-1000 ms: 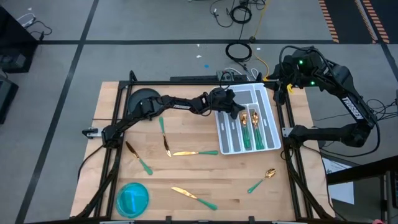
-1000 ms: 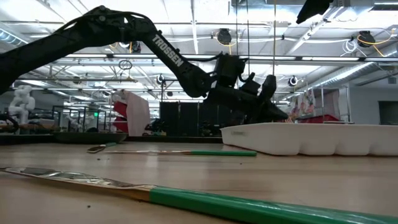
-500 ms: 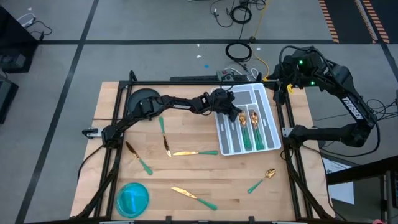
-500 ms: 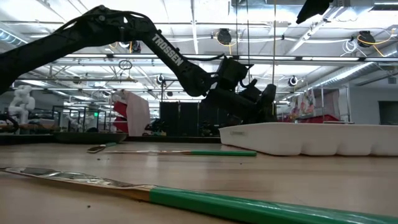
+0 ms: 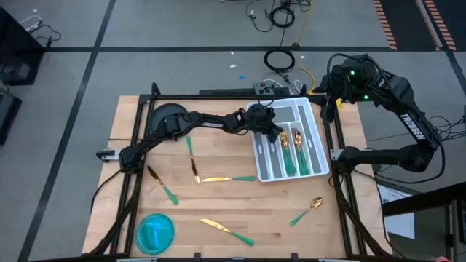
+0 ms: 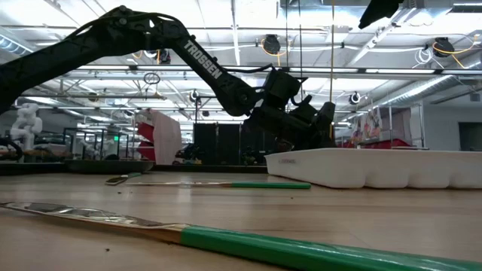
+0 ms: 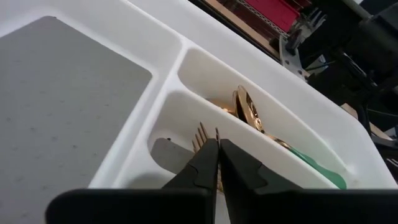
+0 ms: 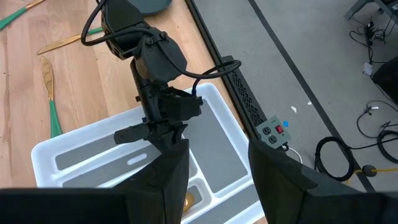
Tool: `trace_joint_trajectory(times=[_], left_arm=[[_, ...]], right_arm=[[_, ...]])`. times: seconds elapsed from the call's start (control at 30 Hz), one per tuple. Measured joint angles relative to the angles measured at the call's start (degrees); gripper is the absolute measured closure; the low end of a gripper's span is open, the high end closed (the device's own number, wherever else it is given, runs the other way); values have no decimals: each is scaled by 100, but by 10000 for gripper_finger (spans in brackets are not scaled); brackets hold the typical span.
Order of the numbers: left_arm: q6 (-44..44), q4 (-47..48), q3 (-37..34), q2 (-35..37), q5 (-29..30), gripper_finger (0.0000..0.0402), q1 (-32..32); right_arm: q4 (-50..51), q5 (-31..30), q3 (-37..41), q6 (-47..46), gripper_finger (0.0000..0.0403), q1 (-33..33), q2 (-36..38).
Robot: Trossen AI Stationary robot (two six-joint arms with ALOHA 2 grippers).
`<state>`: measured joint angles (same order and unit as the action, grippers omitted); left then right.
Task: Sort silverware
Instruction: Put the green fork into the white silverware organizer, then put the green knife into the white silverware organizer
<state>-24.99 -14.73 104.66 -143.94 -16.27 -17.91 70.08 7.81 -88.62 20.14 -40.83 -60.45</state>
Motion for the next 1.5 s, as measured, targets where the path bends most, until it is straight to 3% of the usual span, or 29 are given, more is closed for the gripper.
trace_joint_trajectory(times=[0.87,1.1,1.27,1.5], left_arm=[[328,36,87,15,-53,299,-59],[343,69,92,46,14,297,-210],[916,227,261,170,335,296,-214],[1126,616,590,205,330,296,-315]], right_arm=[[0,-2,0,2,243,1,0],[-2,-2,0,2,243,0,0],[-2,-2,0,2,243,-1,0],[-2,-4,0,2,243,-1,0]])
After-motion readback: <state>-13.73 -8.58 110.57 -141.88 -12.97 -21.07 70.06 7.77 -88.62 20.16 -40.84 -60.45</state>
